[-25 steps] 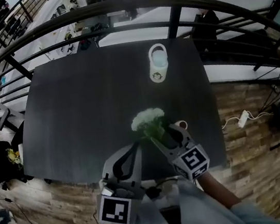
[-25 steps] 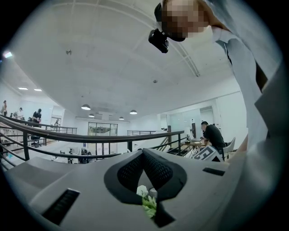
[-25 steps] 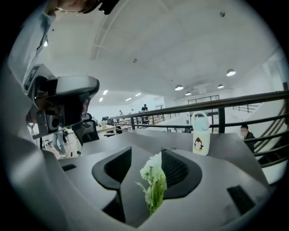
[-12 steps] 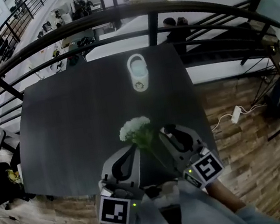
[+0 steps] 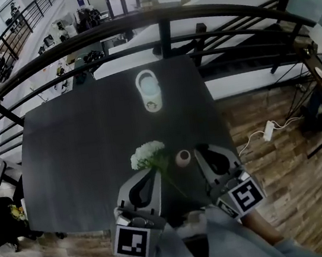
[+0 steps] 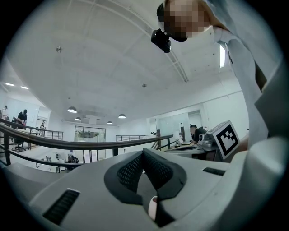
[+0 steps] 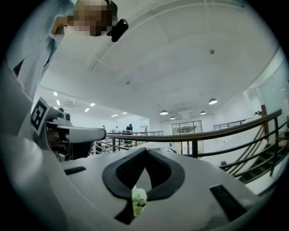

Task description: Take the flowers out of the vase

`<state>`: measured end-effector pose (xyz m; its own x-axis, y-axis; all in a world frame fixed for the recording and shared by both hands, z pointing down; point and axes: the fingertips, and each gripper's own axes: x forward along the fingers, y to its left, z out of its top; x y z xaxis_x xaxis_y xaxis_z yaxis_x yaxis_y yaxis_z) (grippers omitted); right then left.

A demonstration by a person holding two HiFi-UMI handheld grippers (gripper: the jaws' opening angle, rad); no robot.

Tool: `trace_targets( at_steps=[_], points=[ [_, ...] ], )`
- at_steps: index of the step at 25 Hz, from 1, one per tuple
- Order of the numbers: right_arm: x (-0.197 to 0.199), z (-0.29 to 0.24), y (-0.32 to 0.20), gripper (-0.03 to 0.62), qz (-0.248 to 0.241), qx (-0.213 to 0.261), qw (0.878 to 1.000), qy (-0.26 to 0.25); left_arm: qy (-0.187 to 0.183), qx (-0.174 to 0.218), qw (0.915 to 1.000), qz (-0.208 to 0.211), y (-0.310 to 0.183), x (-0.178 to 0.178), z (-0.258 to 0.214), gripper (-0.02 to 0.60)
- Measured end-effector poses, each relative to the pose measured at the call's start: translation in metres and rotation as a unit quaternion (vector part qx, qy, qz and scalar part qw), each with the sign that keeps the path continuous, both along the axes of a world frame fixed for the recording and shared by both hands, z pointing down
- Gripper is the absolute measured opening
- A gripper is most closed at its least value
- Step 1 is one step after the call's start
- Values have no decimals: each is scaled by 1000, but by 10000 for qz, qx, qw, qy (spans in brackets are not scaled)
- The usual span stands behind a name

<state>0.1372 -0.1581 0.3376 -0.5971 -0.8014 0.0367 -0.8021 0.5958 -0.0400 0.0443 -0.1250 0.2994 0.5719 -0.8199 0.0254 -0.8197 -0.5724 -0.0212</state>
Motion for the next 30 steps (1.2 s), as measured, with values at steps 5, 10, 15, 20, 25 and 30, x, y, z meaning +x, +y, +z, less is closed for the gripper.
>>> trace_targets(
  at_steps=[5,10,15,20,25,30],
  points=[
    [10,-2,-1,-5,41,30,9999,-126,-71,-52,10000,-9,1,6,4,-3],
    [4,0,3,-5,-68,67,10000,16,-37,-46,10000,-37,3,3,5,-3],
    [-2,1,6,-5,-197,119,9996,159,-46,-44,10000,-36,2,4,6,-3],
    [-2,1,5,-5,-110,67,9999,68,-62,-24,10000,-31,4,3,5,-3],
    [3,1,4,-5,-76,28,10000,44,-108,-48,9999,-31,5,5,6,-3],
    [-1,2,6,-5,-88,61,9999,60,-105,-77,9999,-39,7,2,7,-3]
  ],
)
